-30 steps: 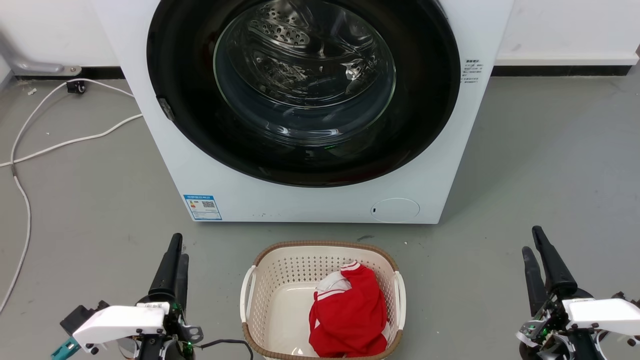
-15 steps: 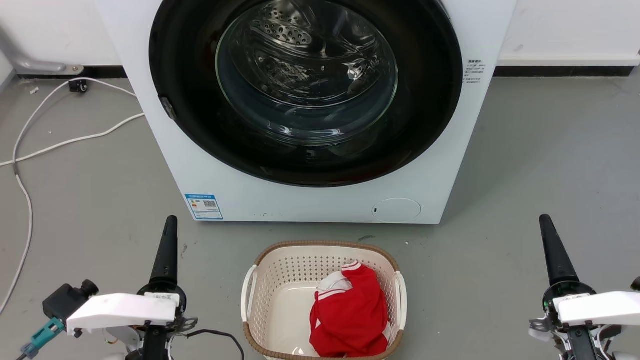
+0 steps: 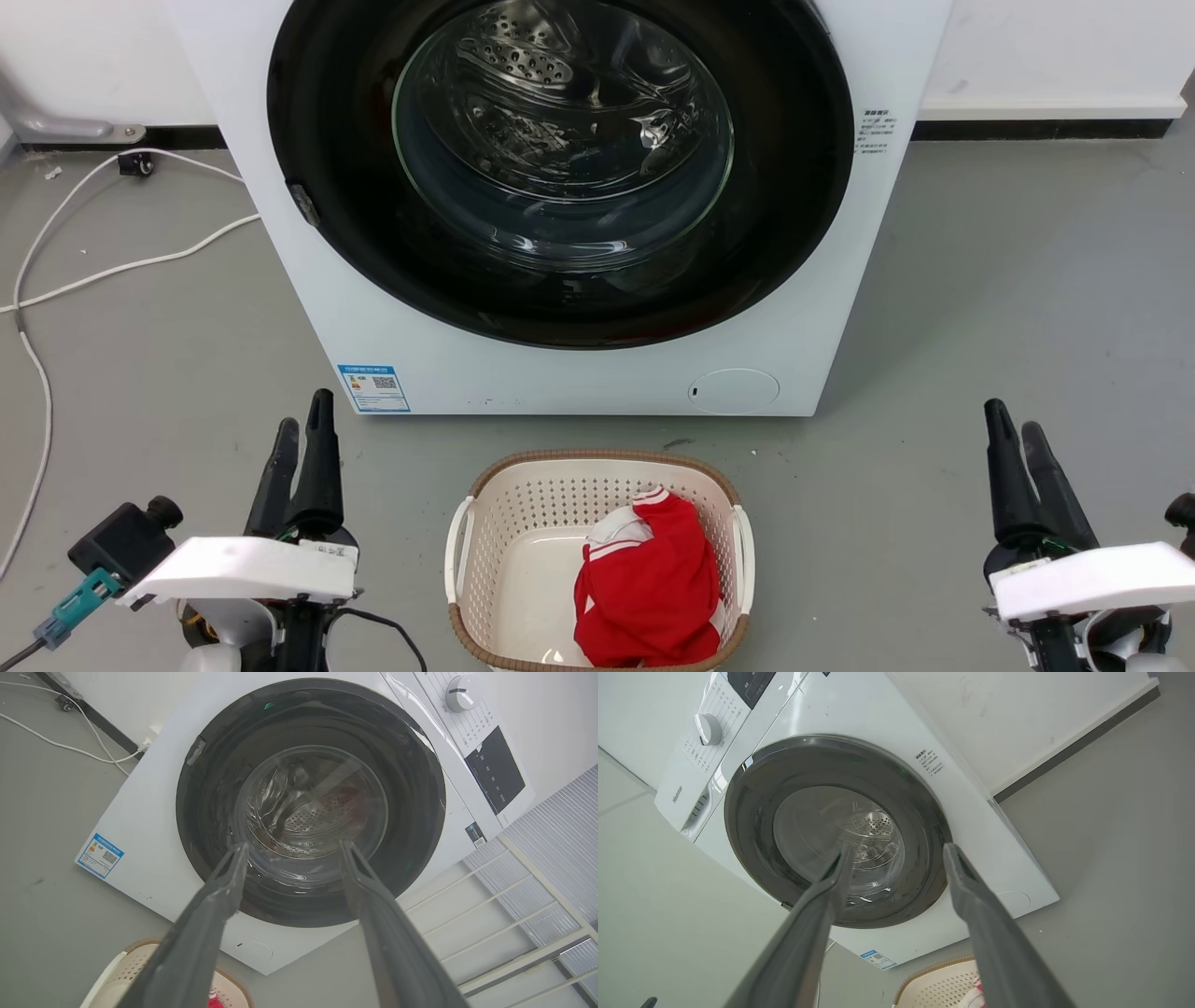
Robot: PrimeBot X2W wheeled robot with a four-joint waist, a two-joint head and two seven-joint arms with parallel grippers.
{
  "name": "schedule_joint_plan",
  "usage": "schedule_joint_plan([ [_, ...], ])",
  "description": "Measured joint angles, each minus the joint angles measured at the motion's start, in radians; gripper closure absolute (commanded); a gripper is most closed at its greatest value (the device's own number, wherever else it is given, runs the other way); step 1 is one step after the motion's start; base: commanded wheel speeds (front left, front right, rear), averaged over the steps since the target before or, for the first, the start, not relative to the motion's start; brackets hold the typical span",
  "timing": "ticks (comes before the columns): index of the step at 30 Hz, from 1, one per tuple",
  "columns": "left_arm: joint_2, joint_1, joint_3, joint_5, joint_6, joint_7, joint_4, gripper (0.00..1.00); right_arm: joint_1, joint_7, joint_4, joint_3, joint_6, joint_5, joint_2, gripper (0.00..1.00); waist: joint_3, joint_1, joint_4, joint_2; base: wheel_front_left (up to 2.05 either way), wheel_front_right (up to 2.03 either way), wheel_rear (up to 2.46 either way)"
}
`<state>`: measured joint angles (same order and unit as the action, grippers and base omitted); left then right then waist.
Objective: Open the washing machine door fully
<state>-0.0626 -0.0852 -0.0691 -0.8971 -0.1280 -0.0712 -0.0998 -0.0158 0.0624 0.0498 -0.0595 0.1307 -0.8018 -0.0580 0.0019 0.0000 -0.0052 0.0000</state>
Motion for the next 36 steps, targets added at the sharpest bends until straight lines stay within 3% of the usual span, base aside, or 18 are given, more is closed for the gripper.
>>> schedule_joint_plan([
  [16, -0.030, -0.006, 0.042, 0.275, 0.000, -0.047, -0.027, 0.00, 0.031, -0.011, -0.044, 0.016, 0.000, 0.280, 0.001, 0.00, -0.008, 0.0000, -0.003, 0.0000, 0.00, 0.00, 0.00],
  [36, -0.072, -0.042, 0.104, 0.521, 0.033, -0.100, -0.067, 0.00, 0.057, -0.017, -0.073, 0.016, 0.000, 0.504, 0.002, 0.00, -0.009, 0.0000, -0.011, 0.0000, 0.00, 0.00, 0.00],
])
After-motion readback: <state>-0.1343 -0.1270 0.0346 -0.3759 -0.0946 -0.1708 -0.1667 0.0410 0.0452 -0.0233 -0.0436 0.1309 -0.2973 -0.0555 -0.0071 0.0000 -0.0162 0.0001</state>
